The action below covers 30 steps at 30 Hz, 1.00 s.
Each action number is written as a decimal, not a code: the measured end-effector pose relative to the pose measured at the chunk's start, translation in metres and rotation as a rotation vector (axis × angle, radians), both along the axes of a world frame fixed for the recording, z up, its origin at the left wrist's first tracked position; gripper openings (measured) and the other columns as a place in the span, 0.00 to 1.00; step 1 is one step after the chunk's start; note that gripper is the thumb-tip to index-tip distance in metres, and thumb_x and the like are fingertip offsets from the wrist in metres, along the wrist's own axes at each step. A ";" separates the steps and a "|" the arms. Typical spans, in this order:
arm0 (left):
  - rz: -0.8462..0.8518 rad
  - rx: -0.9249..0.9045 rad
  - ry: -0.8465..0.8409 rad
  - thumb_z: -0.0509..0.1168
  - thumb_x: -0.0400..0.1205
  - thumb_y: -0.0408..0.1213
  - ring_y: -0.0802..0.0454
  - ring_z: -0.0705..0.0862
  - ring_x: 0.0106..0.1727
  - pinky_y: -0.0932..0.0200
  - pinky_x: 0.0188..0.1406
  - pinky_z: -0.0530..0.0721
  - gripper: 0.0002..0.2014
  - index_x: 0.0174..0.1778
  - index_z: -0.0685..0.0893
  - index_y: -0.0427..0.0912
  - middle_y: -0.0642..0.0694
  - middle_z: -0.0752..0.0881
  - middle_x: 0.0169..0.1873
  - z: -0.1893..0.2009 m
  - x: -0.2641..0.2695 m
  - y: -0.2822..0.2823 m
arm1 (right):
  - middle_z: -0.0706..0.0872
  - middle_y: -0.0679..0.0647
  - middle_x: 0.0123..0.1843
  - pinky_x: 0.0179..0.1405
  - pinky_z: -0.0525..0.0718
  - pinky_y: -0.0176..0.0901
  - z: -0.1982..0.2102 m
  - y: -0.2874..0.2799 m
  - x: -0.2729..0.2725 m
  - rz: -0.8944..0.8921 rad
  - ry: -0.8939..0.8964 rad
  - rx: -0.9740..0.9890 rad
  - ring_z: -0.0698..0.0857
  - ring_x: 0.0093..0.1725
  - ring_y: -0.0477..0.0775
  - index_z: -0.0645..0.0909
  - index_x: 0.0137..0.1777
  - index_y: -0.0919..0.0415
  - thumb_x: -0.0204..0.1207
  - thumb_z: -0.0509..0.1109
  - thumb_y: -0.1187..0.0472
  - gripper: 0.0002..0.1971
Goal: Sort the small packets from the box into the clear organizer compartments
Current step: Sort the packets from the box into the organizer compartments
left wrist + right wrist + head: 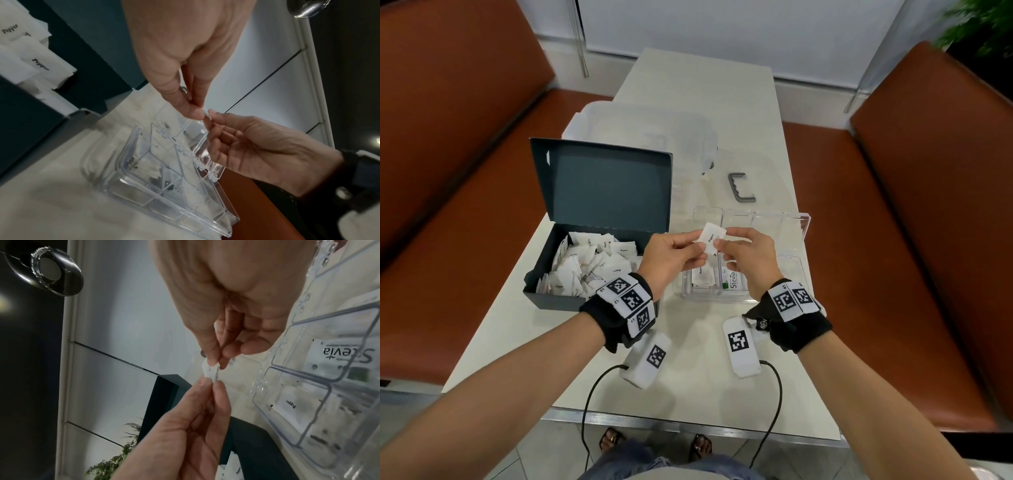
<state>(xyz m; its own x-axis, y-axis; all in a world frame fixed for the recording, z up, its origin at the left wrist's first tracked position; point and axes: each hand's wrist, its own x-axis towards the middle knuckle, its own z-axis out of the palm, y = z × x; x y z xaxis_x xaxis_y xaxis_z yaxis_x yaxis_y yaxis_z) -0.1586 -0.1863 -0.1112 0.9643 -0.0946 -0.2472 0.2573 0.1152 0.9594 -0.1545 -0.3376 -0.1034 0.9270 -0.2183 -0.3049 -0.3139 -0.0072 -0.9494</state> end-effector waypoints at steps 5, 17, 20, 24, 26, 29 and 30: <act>0.014 0.274 -0.046 0.72 0.80 0.33 0.48 0.86 0.48 0.51 0.51 0.89 0.26 0.73 0.76 0.47 0.39 0.85 0.51 -0.005 0.000 0.013 | 0.83 0.55 0.49 0.37 0.79 0.42 -0.002 -0.006 0.011 0.270 0.097 -0.561 0.83 0.43 0.50 0.74 0.54 0.56 0.66 0.81 0.64 0.21; 0.029 0.256 0.002 0.70 0.81 0.32 0.47 0.88 0.43 0.50 0.51 0.89 0.28 0.76 0.70 0.44 0.40 0.84 0.53 -0.009 -0.005 0.022 | 0.88 0.53 0.51 0.61 0.72 0.51 -0.028 0.030 0.015 0.523 -0.033 -1.227 0.84 0.55 0.59 0.86 0.50 0.56 0.79 0.65 0.62 0.07; 0.028 0.234 0.001 0.70 0.81 0.33 0.48 0.88 0.43 0.52 0.49 0.89 0.26 0.75 0.71 0.44 0.40 0.84 0.53 -0.008 -0.005 0.024 | 0.89 0.54 0.51 0.62 0.76 0.51 -0.029 0.026 0.017 0.479 -0.037 -1.175 0.84 0.55 0.59 0.87 0.49 0.55 0.78 0.67 0.62 0.07; 0.011 0.249 0.007 0.70 0.81 0.33 0.50 0.87 0.40 0.58 0.41 0.88 0.23 0.72 0.74 0.42 0.46 0.84 0.47 -0.011 -0.004 0.025 | 0.89 0.54 0.50 0.60 0.72 0.50 -0.033 0.026 0.017 0.572 -0.086 -1.274 0.83 0.55 0.59 0.87 0.51 0.55 0.79 0.65 0.62 0.08; 0.007 0.251 0.010 0.70 0.81 0.33 0.50 0.87 0.41 0.59 0.41 0.88 0.22 0.71 0.74 0.42 0.47 0.84 0.46 -0.012 -0.004 0.024 | 0.88 0.55 0.50 0.58 0.70 0.50 -0.037 0.028 0.017 0.675 -0.136 -1.379 0.81 0.56 0.60 0.86 0.53 0.57 0.80 0.64 0.63 0.09; 0.000 0.257 -0.001 0.69 0.81 0.33 0.52 0.88 0.40 0.59 0.42 0.88 0.22 0.71 0.74 0.43 0.47 0.85 0.45 -0.012 -0.002 0.023 | 0.88 0.56 0.51 0.56 0.69 0.50 -0.042 0.028 0.015 0.764 -0.202 -1.509 0.78 0.57 0.60 0.85 0.54 0.58 0.81 0.63 0.63 0.09; -0.001 0.258 -0.003 0.69 0.81 0.32 0.52 0.88 0.40 0.59 0.41 0.88 0.21 0.71 0.75 0.43 0.47 0.85 0.46 -0.012 -0.002 0.023 | 0.87 0.56 0.52 0.56 0.69 0.51 -0.042 0.027 0.015 0.771 -0.212 -1.534 0.77 0.57 0.60 0.85 0.53 0.58 0.81 0.64 0.63 0.09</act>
<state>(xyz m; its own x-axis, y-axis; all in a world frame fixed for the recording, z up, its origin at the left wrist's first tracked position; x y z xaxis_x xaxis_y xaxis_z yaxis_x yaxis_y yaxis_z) -0.1602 -0.1636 -0.1231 0.9651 -0.0294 -0.2603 0.2543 -0.1334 0.9579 -0.1399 -0.3109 -0.1450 0.9427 0.3076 -0.1289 0.3153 -0.9480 0.0442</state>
